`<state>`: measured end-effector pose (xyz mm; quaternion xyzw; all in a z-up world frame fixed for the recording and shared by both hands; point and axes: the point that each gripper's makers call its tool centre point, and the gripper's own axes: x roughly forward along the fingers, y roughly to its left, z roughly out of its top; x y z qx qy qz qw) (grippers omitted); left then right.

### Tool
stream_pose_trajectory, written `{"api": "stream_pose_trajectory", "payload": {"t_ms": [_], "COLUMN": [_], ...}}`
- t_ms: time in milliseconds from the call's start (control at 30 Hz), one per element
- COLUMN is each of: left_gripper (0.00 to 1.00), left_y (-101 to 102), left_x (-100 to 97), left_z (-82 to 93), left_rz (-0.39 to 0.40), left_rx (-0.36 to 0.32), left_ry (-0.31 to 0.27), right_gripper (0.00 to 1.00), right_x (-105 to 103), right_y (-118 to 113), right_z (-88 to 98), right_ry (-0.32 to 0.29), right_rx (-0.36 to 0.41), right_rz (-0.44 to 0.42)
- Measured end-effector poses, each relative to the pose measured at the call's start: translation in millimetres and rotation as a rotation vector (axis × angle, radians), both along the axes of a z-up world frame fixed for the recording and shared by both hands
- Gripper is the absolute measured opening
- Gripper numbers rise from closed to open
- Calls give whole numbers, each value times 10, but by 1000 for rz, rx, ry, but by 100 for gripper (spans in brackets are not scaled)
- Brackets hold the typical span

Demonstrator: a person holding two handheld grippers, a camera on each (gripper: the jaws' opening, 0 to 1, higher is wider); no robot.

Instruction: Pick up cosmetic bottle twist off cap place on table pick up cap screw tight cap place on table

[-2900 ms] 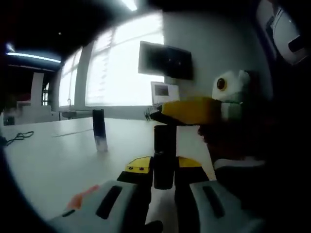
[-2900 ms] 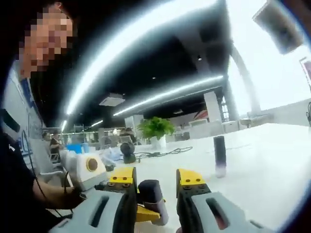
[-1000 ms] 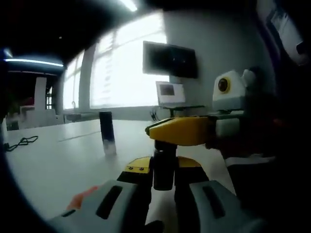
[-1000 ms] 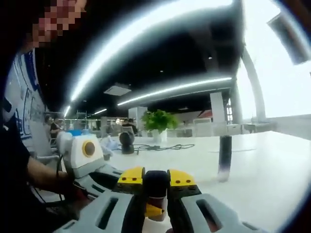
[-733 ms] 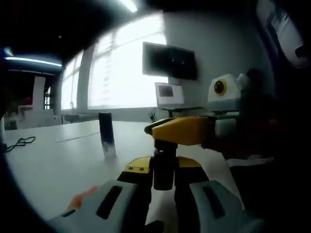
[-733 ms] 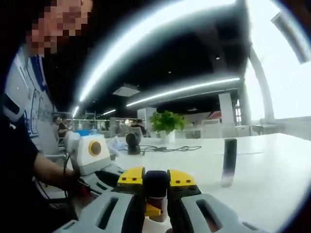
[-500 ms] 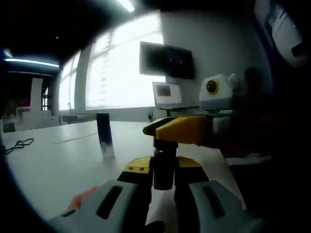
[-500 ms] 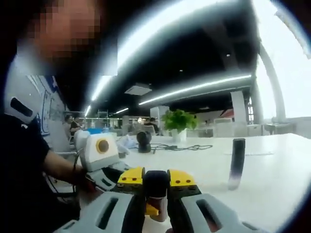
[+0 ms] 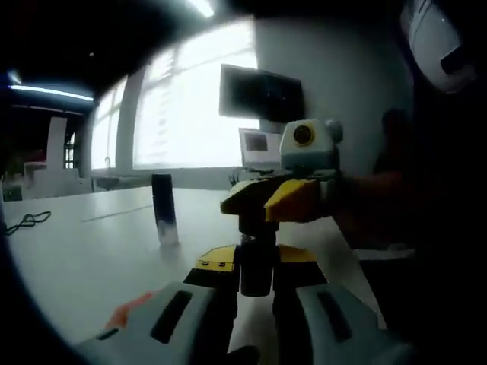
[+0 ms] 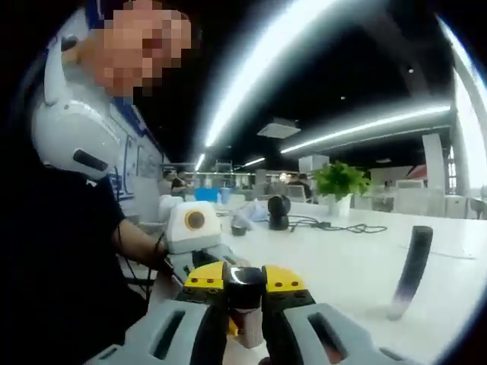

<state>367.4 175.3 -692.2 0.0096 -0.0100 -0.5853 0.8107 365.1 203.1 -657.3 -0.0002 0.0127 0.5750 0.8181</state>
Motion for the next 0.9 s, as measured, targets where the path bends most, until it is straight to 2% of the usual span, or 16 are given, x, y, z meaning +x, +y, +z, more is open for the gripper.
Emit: {"api": "stream_pose_trajectory", "payload": {"t_ms": [100, 133, 267, 367, 533, 633, 733, 800, 900], "left_gripper": [6, 6, 6, 6, 6, 6, 6, 6, 6], "left_y": [5, 4, -25, -55, -44, -39, -41, -45, -38], "left_x": [28, 52, 203, 270, 252, 230, 228, 211, 217], "left_z": [8, -1, -19, -55, -100, -99, -67, -61, -104], "left_rz": [-16, -24, -76, -84, -83, -99, -112, -110, -90], "left_rx": [-7, 5, 1, 7, 26, 16, -11, -13, 14], "left_ry": [14, -3, 43, 54, 72, 97, 127, 127, 119], "right_gripper": [10, 10, 10, 10, 10, 10, 10, 10, 10], "right_x": [13, 53, 185, 262, 235, 227, 215, 195, 202], "right_y": [19, 19, 10, -2, 11, 24, 9, 23, 50], "right_z": [-4, -5, -24, -63, -105, -103, -76, -68, -107], "right_ry": [13, 13, 9, 17, 36, 69, 61, 42, 44], "right_rx": [-8, -9, -13, -21, -49, -47, -51, -42, -42], "right_rz": [71, 71, 88, 91, 122, 135, 145, 169, 181]}}
